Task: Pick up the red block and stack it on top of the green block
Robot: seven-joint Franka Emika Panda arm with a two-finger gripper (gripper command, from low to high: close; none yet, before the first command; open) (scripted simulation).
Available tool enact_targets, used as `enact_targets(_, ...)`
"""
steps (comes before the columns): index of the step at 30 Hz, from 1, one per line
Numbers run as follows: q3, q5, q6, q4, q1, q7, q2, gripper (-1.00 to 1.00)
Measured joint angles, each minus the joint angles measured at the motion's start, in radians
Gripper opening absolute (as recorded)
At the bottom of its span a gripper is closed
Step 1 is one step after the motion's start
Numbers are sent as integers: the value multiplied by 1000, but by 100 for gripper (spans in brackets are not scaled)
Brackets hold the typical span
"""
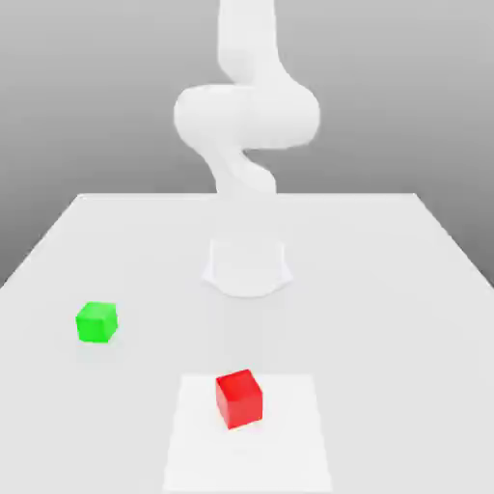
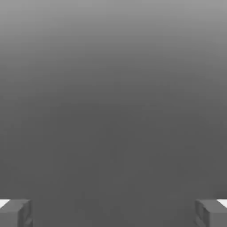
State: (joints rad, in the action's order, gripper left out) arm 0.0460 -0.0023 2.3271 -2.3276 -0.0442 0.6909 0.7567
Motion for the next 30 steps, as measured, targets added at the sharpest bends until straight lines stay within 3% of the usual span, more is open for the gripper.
enact_targets(20,344,3,217,-221,-328,-888,-350,0)
enact_targets(30,468,23,324,-330,-449,-1342,-528,0)
